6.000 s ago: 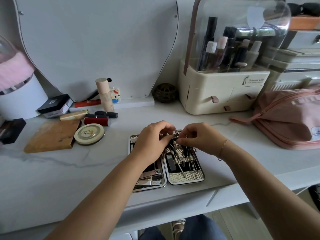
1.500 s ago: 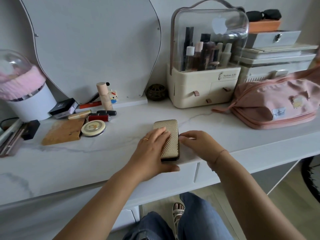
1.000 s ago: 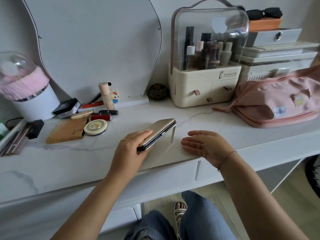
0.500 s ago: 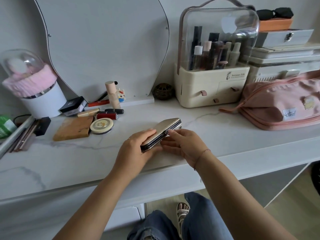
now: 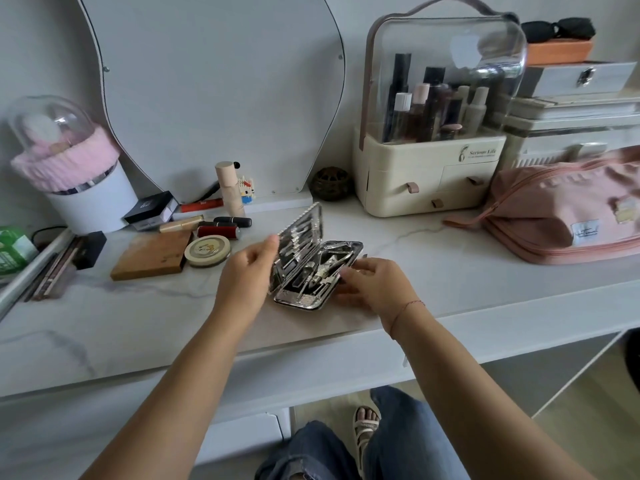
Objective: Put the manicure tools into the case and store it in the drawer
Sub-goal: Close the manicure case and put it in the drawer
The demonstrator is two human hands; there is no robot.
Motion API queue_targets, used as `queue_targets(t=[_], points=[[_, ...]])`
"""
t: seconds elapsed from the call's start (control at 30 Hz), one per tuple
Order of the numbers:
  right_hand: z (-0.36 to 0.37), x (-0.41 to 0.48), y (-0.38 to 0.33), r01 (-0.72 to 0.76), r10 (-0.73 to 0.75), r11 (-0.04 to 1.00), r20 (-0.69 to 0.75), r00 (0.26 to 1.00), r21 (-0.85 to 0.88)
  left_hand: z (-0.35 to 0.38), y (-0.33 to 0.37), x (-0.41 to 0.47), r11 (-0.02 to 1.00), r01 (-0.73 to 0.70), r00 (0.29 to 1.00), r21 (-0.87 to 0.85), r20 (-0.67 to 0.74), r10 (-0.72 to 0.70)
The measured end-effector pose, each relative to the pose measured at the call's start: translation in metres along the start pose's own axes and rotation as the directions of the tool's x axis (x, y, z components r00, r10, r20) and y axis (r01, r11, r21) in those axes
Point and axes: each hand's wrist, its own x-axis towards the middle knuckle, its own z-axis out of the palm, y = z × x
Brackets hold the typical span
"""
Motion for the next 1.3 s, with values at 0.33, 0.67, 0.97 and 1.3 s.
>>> queue_targets(t=[0.33,0.67,0.97,1.3], points=[[-0.04,0.021,-0.011,0.008,-0.269,0.558,-0.172,0.948,-0.83,-0.017,-0.032,0.01,0.997,0.062,0.983,0.042,-0.173,-0.054],[-0.036,0.046,-0.011,-0.051,-0.23,0.495,-0.187,0.955,-0.868,-0.036,-0.043,-0.003,0.878,-0.026,0.992,0.479,-0.098,0.083],[-0.042,0.055,-0.026,-0.169,-0.167,0.357,-0.241,0.956,-0.919,-0.038,-0.043,0.005,0.927,-0.076,0.988,0.368,-0.095,0.118],[-0.04,0.053,-0.032,0.002,-0.199,0.395,-0.084,0.976,-0.919,-0.037,-0.043,0.034,0.933,-0.232,0.969,0.273,0.15,0.197]])
